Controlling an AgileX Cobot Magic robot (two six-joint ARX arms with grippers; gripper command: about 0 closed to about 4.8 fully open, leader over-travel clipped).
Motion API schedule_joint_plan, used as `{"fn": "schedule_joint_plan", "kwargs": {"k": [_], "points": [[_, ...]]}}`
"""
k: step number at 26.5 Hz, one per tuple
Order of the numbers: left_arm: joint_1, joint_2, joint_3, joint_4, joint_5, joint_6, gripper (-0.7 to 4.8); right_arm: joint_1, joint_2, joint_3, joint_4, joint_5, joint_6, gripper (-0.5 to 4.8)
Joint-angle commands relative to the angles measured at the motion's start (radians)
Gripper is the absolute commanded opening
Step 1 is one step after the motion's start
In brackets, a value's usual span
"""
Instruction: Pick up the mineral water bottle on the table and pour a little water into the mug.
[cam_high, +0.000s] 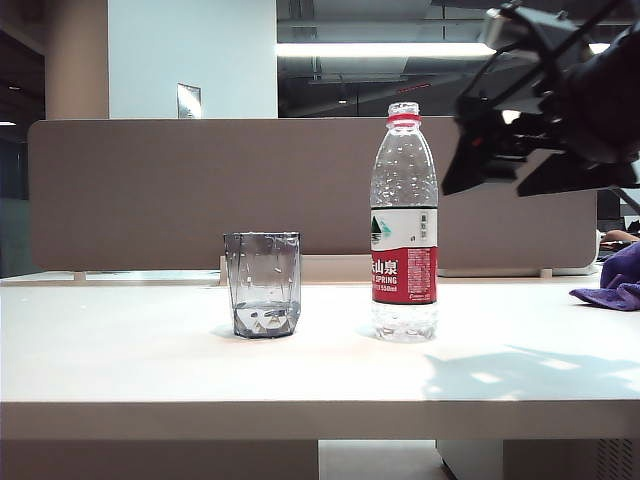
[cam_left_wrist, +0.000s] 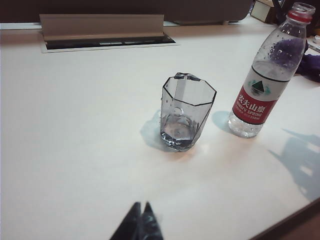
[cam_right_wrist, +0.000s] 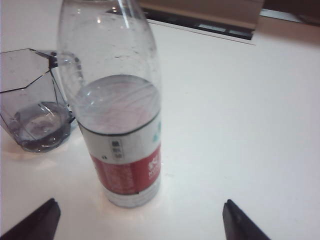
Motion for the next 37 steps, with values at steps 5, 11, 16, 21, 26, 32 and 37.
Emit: {"fn": "schedule_joint_plan", "kwargs": {"k": [5, 11, 16, 21, 26, 32, 37], "points": [[0.000, 0.000, 0.003, 0.014, 0.001, 0.002, -0.04, 0.000, -0.179, -0.072, -0.093, 0.011, -0.003, 3.62], [0.000, 0.000, 0.003, 0.013, 0.001, 0.002, -0.04, 0.000, -0.336, -0.129, -0.122, 0.014, -0.003, 1.12], [0.000, 0.000, 0.003, 0.014, 0.001, 0.002, -0.04, 0.000, -0.449, -0.161, -0.219, 0.085, -0.003, 0.52], [0.000, 0.000, 0.003, 0.014, 0.001, 0.002, -0.04, -0.001, -0.593, -0.207, -0.317, 0.169, -0.002, -0.10], [0.000, 0.000, 0.003, 0.013, 0.001, 0.002, -0.04, -0.001, -0.804, -0.290, -0.383, 0.147, 0.028, -0.07], [0.000, 0.000, 0.003, 0.014, 0.000, 0.002, -0.04, -0.001, -1.016, -0.395, -0.410, -0.031, 0.040, -0.07], [0.000, 0.000, 0.003, 0.013, 0.000, 0.002, -0.04, -0.001, -1.123, -0.458, -0.448, -0.058, 0.059, -0.07]]}}
